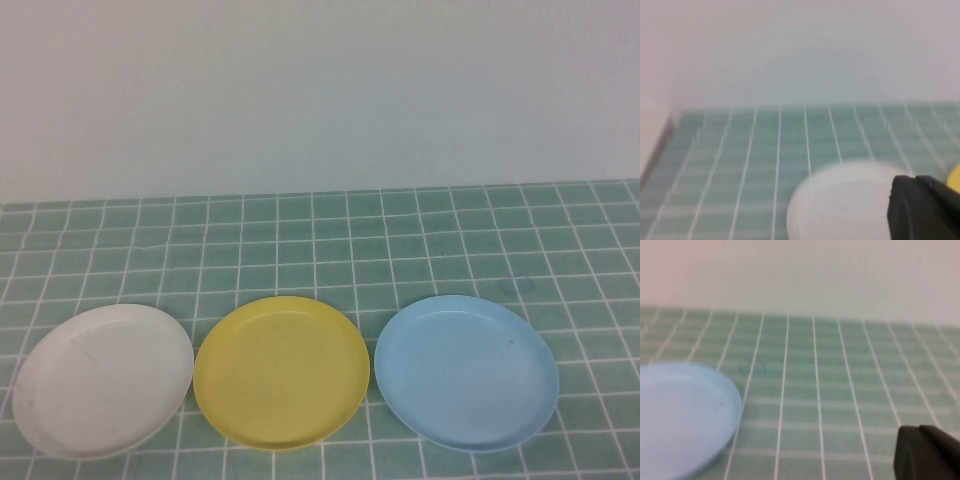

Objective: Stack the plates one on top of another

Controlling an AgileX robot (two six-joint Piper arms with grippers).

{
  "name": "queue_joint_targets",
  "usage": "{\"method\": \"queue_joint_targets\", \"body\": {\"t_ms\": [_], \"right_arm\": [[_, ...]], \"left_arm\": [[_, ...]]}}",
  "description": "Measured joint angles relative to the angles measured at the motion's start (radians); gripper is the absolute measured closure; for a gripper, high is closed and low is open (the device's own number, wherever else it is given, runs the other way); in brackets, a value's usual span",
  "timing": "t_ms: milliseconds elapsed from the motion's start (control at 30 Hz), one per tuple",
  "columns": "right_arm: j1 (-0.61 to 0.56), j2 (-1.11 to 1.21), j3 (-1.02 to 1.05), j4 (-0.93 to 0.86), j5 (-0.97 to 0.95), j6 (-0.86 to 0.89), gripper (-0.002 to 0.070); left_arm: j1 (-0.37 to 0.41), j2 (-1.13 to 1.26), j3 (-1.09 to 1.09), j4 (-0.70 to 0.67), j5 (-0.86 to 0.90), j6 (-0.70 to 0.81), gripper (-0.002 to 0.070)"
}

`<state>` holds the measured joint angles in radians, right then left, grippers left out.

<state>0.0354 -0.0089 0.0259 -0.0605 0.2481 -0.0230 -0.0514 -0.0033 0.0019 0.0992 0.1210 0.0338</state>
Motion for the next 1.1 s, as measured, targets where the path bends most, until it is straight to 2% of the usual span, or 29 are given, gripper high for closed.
{"method": "queue_joint_targets", "body": {"t_ms": [100,233,833,933,1100], "right_arm": [[0.000,0.000,0.000,0.000,-0.087,0.000,0.0678],[0.000,0.000,0.000,0.000,-0.155,0.000,0.0678],[0.000,0.000,0.000,-0.012,-0.178,-0.061,0.0678],[0.000,0.000,0.000,-0.008,-0.211,-0.061,0.0678],[0.000,0.000,0.000,0.019,-0.303,-0.053,0.0678]], "left_arm": [[0.000,0.000,0.000,0.000,-0.068,0.000,0.0675],[0.000,0.000,0.000,0.004,-0.072,0.000,0.0675],[0.000,0.000,0.000,-0.010,-0.121,-0.017,0.0675],[0.000,0.002,0.000,-0.026,-0.182,-0.049,0.0676],[0.000,0.002,0.000,-0.111,-0.434,-0.052,0.0675]]}}
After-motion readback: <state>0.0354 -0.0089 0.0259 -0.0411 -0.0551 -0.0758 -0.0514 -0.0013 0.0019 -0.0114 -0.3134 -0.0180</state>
